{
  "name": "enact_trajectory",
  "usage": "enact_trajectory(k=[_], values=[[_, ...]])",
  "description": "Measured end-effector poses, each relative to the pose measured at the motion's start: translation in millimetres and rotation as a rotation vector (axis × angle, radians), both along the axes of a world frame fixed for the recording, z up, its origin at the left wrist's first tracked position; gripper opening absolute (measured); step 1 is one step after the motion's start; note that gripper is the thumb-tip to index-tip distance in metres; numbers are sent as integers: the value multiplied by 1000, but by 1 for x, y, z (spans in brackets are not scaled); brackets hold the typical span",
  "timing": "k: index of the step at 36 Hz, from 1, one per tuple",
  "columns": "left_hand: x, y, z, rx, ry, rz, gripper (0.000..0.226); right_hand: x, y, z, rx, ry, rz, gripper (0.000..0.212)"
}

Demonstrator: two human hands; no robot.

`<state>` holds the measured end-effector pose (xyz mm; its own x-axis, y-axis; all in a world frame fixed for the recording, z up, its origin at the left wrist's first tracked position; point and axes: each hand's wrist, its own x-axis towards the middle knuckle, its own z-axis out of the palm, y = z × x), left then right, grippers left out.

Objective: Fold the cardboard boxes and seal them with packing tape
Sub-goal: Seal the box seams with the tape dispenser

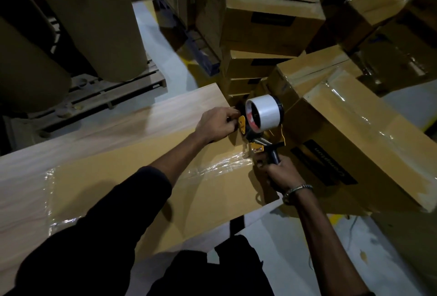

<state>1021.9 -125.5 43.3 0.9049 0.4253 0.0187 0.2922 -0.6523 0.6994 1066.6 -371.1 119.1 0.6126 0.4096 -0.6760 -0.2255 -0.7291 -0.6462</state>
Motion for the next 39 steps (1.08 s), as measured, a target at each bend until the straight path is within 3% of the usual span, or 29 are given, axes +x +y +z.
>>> enact_trajectory(k=[9,15,23,27,31,39], values=[[6,2,-2,146,32,-60,37,9,-5,7,33,108,-37,19],[10,-6,-7,344,28,-149,41,16,-30,18,-77,174,29,17],[16,-4,-7,317,71,-292,37,-2,-63,9,-42,254,-96,27],[16,-5,-8,340,-3,-350,31,-8,-63,2,-13,208,-135,27],[9,-19,-16,382,-16,-468,44,-10,-65,0,-10,205,-128,28],[4,-28,-10,465,35,-430,48,-12,-76,-1,-29,174,-76,22]])
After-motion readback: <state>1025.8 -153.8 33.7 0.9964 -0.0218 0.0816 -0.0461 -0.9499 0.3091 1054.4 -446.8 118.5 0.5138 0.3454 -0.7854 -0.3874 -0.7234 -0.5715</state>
